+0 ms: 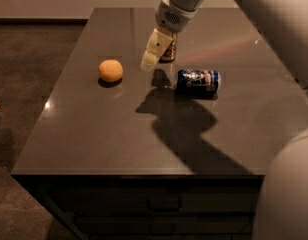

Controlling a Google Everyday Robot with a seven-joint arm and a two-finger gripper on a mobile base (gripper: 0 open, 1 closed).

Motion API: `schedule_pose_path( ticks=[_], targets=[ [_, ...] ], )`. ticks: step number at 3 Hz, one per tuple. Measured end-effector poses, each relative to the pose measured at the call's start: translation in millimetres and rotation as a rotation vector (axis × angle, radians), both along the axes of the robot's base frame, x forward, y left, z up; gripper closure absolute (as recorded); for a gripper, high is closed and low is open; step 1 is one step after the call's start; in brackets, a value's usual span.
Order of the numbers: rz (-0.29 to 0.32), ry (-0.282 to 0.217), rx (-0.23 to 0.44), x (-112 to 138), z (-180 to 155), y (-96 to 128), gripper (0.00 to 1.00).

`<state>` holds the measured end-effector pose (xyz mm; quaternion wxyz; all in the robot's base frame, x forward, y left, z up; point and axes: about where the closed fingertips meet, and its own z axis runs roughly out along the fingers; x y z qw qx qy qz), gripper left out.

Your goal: Move orange near orange can

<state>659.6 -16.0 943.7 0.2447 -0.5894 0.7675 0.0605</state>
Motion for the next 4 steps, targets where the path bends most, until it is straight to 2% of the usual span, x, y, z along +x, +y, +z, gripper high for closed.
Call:
schedule_pose_path(
  ticks=[2, 4],
  targets=[
    [0.055, -0.017, -0.008, 19, -29, 56, 0.0],
    [0.151, -0.02, -0.061, 20, -55, 99, 0.0]
  ],
)
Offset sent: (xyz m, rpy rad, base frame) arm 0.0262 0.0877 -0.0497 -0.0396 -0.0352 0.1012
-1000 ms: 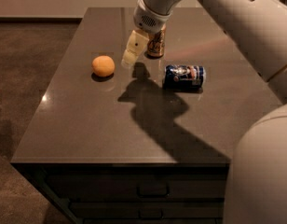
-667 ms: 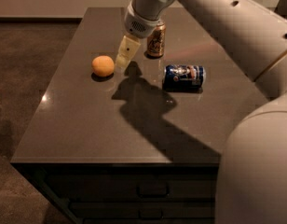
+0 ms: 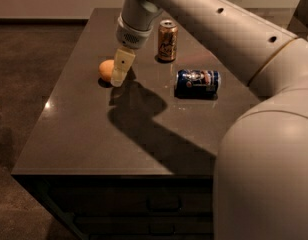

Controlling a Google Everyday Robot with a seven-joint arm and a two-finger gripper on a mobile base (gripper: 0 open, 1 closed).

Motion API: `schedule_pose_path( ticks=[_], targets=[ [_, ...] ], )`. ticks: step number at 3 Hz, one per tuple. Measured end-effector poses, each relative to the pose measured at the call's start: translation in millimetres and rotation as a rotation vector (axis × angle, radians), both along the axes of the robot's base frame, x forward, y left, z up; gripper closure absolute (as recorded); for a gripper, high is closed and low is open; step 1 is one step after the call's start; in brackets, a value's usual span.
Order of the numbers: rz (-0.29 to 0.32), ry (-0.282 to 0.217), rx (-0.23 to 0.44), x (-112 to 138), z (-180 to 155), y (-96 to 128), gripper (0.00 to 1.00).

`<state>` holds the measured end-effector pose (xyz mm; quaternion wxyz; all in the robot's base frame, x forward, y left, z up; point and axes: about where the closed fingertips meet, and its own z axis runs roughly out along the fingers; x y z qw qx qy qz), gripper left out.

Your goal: Move orange near orange can

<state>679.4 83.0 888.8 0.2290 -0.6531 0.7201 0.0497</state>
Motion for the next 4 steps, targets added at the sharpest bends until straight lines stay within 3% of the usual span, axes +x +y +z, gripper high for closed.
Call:
schedule_pose_path(
  ticks=[1, 2, 4],
  targets=[
    [0.047, 0.008, -0.027, 0, -12, 18, 0.0],
    [0.068, 0.02, -0.046, -1, -20, 25, 0.18],
    [0.086, 0.041, -0.063, -6, -25, 30, 0.65]
  ],
)
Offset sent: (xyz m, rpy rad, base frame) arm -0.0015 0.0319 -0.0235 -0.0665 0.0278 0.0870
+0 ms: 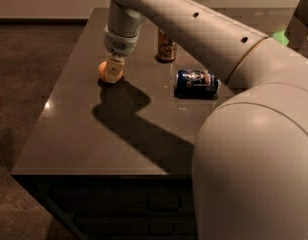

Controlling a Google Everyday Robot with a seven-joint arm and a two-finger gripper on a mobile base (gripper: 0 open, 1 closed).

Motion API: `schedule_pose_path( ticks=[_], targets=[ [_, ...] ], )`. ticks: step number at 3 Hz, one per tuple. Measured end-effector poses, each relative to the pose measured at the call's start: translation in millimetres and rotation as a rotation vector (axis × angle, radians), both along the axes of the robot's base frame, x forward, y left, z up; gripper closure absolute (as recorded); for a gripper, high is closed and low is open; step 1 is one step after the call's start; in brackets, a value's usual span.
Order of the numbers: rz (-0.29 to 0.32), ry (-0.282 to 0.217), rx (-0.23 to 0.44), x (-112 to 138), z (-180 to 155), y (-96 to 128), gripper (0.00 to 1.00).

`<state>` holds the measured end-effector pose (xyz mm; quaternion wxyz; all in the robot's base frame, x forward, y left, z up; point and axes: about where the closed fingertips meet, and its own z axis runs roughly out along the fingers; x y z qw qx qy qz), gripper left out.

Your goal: Move orange near orange can

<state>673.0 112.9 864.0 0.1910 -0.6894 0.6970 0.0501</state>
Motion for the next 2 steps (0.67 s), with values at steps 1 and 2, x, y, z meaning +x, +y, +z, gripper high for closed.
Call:
schedule_pose_path(
  ticks=[1, 2],
  targets=[
    [0.0, 0.01, 0.004, -3, 4, -5, 0.87],
    [-0.047, 0.023, 0.014, 0, 13, -31, 1.0]
  ],
)
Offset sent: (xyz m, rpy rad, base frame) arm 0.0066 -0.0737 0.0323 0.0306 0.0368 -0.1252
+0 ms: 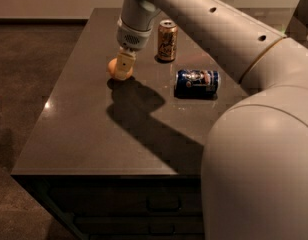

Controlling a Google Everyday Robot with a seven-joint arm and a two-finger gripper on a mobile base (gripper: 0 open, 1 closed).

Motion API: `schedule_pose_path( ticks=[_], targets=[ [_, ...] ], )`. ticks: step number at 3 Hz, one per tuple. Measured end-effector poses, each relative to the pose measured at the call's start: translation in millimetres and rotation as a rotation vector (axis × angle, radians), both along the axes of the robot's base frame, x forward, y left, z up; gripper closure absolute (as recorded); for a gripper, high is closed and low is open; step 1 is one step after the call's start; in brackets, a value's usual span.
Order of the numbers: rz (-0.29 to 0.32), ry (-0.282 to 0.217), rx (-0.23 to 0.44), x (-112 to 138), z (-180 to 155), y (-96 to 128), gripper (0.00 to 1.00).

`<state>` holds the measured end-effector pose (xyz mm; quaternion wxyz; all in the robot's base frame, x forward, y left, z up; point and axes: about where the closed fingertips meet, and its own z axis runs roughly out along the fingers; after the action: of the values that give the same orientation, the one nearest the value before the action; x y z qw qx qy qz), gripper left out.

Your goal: Move orange near orange can

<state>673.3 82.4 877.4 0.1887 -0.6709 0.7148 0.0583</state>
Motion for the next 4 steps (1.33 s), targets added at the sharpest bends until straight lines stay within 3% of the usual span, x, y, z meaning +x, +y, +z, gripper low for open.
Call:
schedule_pose_path(
  ticks=[3, 4],
  targets=[
    [-0.29, 0.025, 0.089, 24, 10, -111, 1.0],
    [-0.355, 0.014, 0.114, 33, 11, -137, 1.0]
  ],
)
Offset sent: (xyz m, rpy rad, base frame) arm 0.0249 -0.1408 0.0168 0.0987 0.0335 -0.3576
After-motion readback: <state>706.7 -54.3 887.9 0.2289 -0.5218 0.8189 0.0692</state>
